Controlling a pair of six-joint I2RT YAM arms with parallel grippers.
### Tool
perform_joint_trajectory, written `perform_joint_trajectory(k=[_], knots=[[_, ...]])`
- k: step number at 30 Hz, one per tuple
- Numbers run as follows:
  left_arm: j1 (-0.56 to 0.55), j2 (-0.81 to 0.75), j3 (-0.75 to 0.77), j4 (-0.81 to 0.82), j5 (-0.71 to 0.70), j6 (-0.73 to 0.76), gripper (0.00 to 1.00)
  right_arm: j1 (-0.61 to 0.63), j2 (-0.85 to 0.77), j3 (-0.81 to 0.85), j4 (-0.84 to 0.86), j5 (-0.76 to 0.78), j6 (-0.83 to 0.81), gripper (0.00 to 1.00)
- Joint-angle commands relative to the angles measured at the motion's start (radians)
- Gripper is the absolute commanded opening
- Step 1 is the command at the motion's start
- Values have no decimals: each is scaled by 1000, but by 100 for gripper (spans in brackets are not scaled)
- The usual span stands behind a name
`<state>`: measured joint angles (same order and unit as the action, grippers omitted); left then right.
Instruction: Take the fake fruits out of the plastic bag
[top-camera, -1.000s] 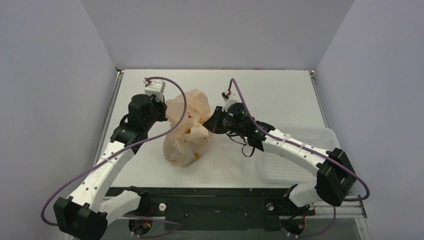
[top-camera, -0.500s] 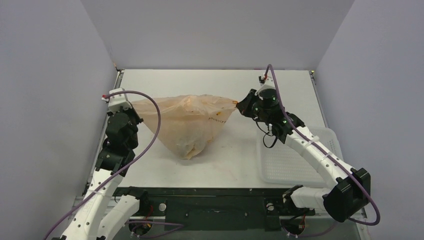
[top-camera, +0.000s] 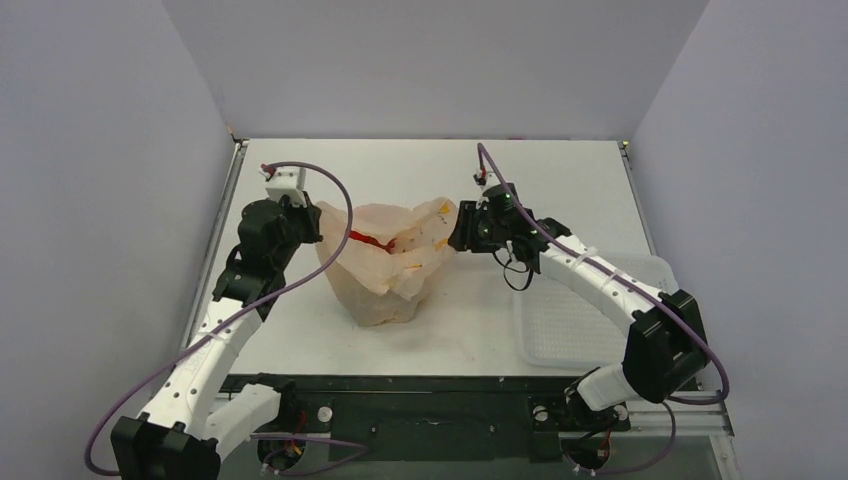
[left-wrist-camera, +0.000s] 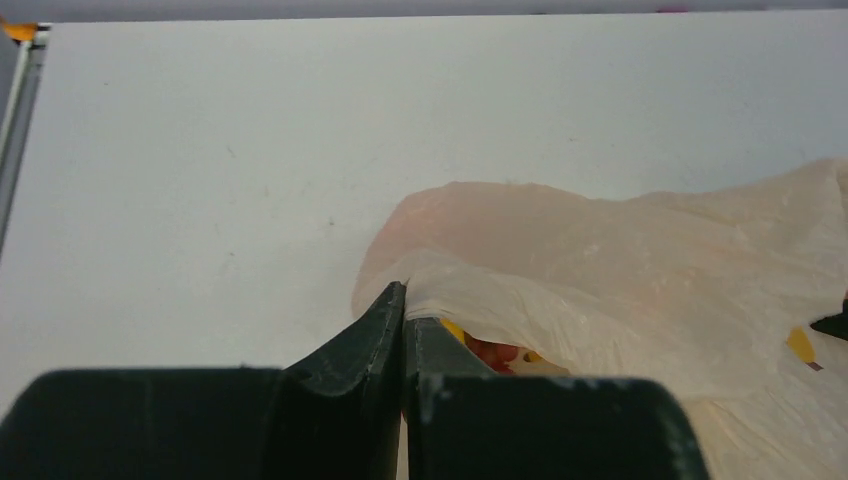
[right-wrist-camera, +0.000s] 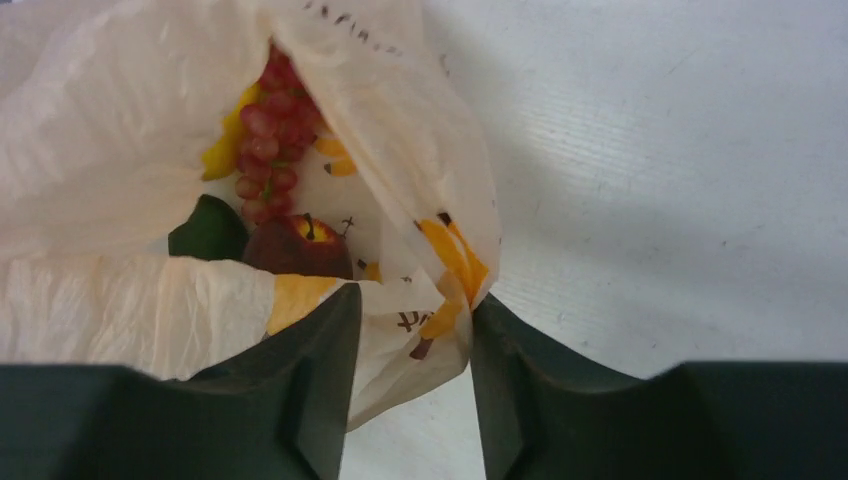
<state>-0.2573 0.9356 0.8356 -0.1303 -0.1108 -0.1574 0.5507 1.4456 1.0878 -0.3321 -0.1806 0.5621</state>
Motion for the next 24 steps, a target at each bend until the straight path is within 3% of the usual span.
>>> perform_joint_trajectory(k=[1,4,6,15,19,24], knots=[[4,31,75,32,221,-14,0,59,-76,112,-58,60,-109,46],[4,28,71,36,230,-16,0,79,-130,134,-77,145,-145,63],[4,22,67,42,227,-18,0,84,-162,149,-93,166,-156,67],[4,17,66,46,232,-24,0,240,-197,205,-112,244,-207,70],[4,10,61,51,232,-27,0,316,-130,164,-13,102,-162,59],[4,11,61,49,224,-26,0,491,11,94,89,170,-160,41]])
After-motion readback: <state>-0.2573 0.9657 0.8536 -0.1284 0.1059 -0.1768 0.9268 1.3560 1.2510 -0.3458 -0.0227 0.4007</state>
